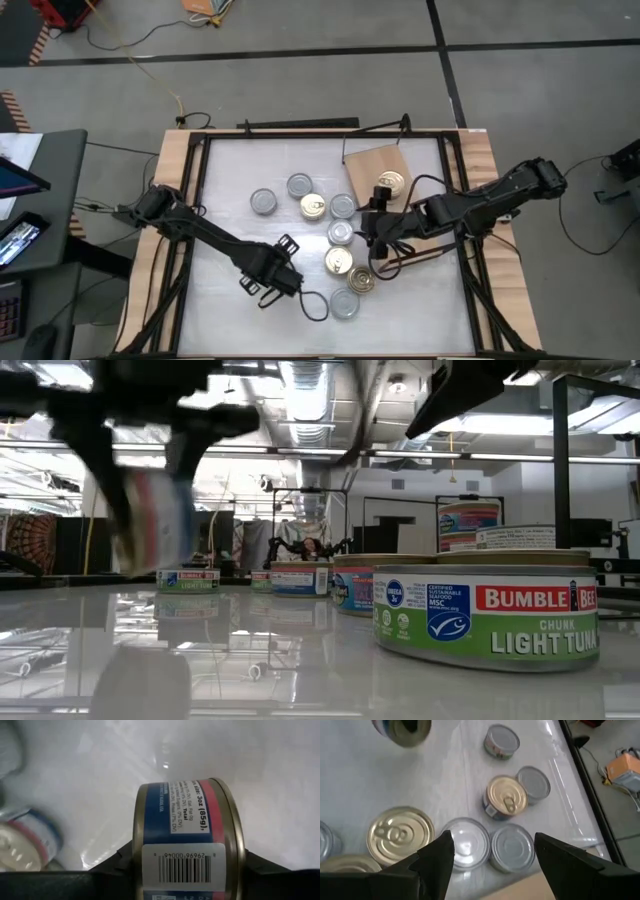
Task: Stack canned seafood by type on shelf
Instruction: Stack the blue tuna can on the other blue tuna can on the shelf
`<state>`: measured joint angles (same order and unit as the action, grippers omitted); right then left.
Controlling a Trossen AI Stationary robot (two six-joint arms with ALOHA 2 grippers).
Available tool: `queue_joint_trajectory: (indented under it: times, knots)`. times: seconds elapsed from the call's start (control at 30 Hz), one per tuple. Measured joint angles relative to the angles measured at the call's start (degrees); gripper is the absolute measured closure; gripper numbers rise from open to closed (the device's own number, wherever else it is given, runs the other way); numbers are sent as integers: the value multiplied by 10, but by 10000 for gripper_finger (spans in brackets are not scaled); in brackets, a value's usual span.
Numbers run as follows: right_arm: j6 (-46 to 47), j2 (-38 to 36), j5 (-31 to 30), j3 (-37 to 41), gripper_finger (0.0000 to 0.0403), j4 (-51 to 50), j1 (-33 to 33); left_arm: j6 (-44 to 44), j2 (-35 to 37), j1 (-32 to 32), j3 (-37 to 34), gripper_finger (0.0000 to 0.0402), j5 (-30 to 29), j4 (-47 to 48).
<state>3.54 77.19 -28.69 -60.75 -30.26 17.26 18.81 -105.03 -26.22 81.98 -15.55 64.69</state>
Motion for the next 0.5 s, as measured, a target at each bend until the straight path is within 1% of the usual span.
queue_joint_trajectory:
  times: [0.1, 0.2, 0.37, 0.5]
  knots:
    - [17, -6, -13, 0, 97, -24, 3, -42, 10, 11, 22, 230, 1, 9]
    - [28, -16, -42, 0, 97, -38, 13, -63, 37, 30, 17, 230, 4, -21]
    - [33, -39, -76, 0, 97, -47, 38, -77, 86, 88, -22, 230, 43, -147]
    - [16, -61, -91, 15, 97, -50, 40, -68, 118, 146, -61, 230, 97, -276]
